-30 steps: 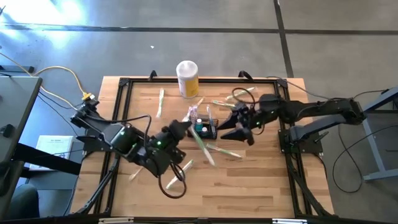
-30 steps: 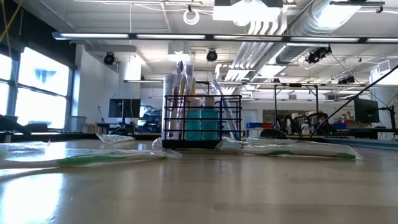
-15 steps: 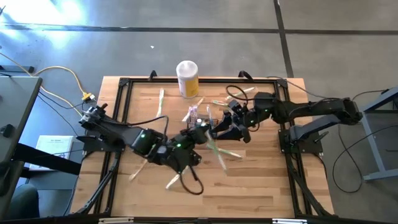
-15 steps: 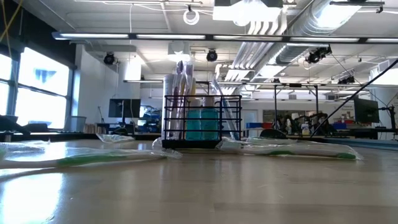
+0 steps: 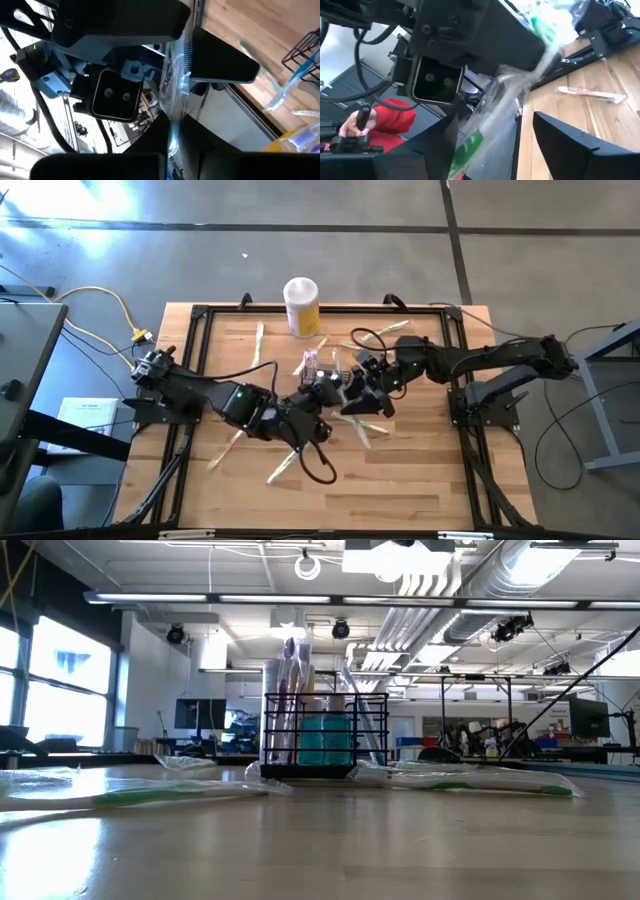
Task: Pick & Place toothbrushing station
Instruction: Put the green toothbrush into the right section wire organizer
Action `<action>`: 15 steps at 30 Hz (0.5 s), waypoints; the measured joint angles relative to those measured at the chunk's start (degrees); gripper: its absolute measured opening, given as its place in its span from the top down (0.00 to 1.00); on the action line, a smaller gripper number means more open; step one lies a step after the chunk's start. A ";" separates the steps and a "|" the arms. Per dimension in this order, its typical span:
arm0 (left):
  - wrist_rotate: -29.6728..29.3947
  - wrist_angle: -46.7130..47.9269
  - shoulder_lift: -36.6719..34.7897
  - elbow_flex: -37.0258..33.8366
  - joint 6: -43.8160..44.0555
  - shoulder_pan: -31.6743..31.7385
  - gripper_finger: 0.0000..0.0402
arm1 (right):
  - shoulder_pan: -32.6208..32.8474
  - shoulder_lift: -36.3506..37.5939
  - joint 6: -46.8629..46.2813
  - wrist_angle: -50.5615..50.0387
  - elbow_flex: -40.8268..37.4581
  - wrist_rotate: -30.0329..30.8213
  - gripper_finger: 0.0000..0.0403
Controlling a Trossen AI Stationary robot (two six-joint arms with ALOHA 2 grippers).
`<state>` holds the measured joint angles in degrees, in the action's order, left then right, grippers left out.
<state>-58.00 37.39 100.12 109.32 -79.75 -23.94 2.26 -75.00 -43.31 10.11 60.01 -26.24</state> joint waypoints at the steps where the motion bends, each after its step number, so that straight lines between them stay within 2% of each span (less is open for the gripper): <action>1: 0.16 -0.36 0.02 -0.02 0.04 0.00 0.97 | -0.06 0.02 0.00 0.02 0.00 -0.04 0.40; 7: 0.93 0.06 0.02 -0.07 0.40 0.04 0.97 | -0.37 -0.22 2.78 0.03 0.07 -0.66 0.56; 15: 1.21 0.14 -0.04 -0.04 0.14 -0.07 0.93 | -0.39 -0.27 6.23 -0.83 -0.04 -2.33 0.89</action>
<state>-56.79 37.52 100.08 109.27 -79.61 -24.02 1.87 -75.27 -37.08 9.28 59.97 -28.57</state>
